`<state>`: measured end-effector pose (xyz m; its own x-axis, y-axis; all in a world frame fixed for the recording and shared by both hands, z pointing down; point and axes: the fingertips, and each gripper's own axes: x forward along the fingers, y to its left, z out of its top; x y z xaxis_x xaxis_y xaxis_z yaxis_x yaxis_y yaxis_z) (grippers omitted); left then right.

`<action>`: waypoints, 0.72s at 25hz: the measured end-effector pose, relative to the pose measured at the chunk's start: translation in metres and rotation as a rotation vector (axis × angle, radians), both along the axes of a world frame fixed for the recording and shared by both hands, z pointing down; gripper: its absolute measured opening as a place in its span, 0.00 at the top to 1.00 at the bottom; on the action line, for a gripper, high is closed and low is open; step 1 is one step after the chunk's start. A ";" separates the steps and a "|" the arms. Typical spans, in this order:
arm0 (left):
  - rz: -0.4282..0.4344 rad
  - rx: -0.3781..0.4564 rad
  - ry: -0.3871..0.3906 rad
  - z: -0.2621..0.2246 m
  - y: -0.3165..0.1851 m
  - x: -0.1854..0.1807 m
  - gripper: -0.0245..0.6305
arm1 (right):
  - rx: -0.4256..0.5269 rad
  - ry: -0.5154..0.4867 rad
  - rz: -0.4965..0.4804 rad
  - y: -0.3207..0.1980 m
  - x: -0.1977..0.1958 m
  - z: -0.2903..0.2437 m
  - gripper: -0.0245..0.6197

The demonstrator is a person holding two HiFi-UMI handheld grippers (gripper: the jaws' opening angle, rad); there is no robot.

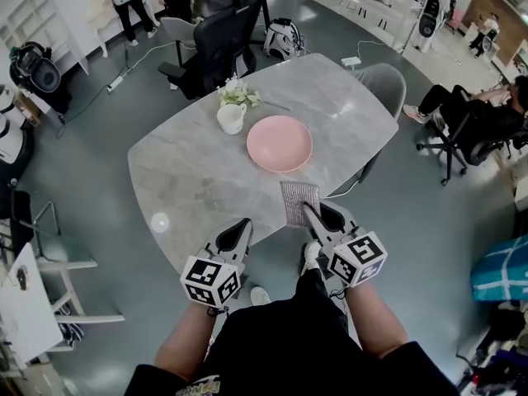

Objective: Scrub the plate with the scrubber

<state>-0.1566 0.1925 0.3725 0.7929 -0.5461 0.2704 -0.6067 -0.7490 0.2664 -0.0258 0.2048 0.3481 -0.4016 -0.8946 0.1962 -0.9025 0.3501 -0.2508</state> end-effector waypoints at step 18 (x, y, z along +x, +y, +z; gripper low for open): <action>-0.201 -0.057 -0.019 0.009 -0.102 0.089 0.93 | -0.028 -0.023 -0.176 -0.135 0.098 0.011 0.85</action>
